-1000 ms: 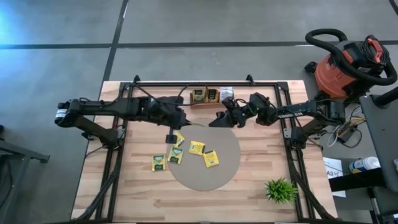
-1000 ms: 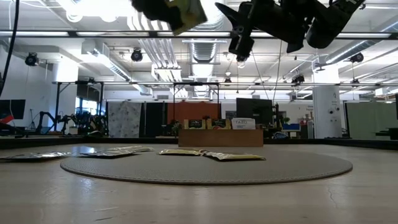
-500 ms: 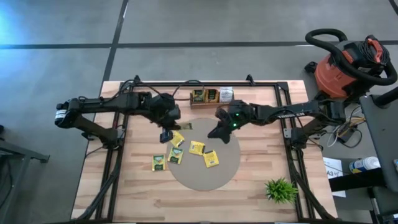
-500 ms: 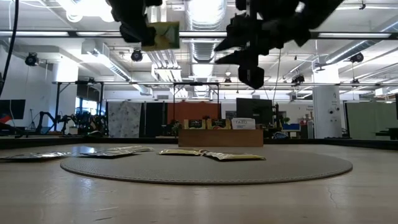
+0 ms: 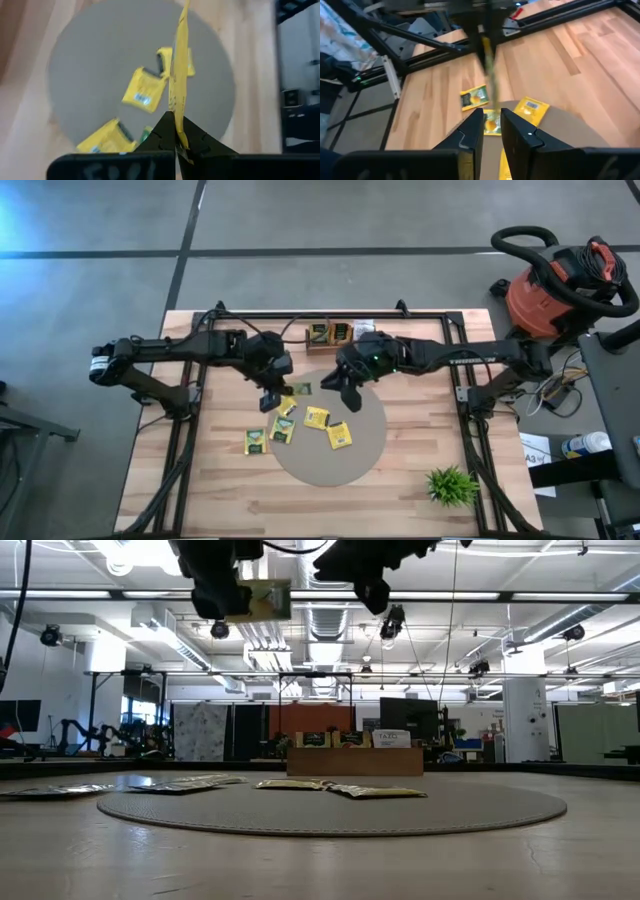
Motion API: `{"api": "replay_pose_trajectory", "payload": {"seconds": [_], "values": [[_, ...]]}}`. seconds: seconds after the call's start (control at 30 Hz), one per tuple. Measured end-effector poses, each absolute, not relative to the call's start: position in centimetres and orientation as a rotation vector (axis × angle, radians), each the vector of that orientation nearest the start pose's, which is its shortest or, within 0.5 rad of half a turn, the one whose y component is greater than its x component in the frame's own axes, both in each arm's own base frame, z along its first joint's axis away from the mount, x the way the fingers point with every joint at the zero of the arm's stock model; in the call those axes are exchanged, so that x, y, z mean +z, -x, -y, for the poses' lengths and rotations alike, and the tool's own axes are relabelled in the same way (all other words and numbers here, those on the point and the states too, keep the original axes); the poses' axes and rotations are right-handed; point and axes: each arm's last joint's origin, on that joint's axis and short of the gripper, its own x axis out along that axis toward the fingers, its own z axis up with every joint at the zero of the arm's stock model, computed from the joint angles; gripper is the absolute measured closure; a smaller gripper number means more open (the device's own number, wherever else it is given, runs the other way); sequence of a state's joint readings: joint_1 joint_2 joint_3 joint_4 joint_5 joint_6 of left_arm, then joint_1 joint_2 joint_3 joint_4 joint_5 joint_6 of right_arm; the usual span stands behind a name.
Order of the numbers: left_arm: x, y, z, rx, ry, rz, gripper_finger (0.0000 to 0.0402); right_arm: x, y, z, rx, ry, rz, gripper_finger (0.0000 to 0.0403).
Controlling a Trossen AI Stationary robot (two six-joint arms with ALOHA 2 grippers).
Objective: Pick & Place Tea
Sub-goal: Put the yellow tea bag into the left compartment of the wooden organizer
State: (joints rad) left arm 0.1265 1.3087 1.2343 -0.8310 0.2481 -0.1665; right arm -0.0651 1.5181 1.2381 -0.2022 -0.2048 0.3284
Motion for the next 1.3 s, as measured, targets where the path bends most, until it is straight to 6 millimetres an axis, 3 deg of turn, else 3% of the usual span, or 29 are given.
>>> {"api": "replay_pose_trajectory", "payload": {"seconds": [0.2,0.73,1.03,1.3], "values": [[32.9,-26.8,-2.5,-0.091,0.347,-0.806,0.0401,30.8,-36.0,1.7,0.055,-0.379,-0.516,0.0339],[32.0,-27.9,-2.5,-0.095,0.348,-0.825,0.0401,30.9,-39.0,1.9,0.066,-0.32,-0.631,0.0335],[32.1,-28.0,-2.6,-0.084,0.335,-0.813,0.0401,30.5,-39.1,1.9,0.073,-0.311,-0.671,0.0388],[32.1,-28.1,-2.8,-0.011,0.316,-0.793,0.0401,30.0,-38.8,1.9,0.049,-0.334,-0.712,0.0392]]}}
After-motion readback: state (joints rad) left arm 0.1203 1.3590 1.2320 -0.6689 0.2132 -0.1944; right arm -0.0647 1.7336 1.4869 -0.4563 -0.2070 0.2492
